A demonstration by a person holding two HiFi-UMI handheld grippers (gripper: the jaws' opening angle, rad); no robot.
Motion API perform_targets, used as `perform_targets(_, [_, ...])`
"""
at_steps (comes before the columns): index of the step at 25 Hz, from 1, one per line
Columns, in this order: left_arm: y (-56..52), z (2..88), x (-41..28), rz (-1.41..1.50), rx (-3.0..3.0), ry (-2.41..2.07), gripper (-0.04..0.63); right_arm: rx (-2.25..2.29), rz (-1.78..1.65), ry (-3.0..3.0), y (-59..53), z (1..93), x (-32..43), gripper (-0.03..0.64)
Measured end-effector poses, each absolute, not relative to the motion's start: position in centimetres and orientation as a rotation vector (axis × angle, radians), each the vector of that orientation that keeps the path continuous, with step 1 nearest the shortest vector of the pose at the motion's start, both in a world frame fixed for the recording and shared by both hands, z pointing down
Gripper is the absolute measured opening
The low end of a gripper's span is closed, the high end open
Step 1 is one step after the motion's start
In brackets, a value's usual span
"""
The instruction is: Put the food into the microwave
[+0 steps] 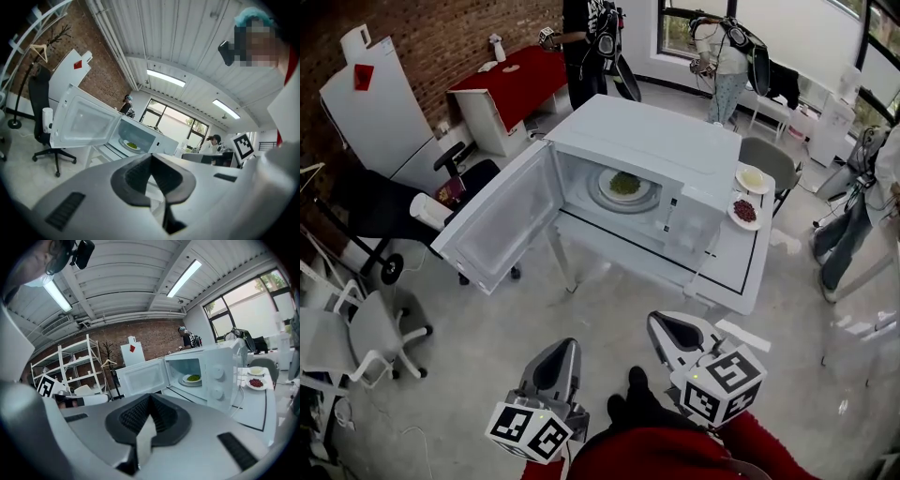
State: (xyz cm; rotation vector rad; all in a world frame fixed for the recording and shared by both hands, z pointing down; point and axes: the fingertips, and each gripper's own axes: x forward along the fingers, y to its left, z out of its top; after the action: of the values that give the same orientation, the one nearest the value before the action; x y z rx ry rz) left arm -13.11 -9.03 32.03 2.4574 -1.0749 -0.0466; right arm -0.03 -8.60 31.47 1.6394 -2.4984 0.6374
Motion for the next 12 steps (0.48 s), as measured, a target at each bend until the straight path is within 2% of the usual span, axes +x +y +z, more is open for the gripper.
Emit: perform_targets(12, [-7.6,31.4,-13.9,0.044,2.581,-1.221,0.009,1.630,0.561,-2.598,-6.6,31.7,-0.3,0.014])
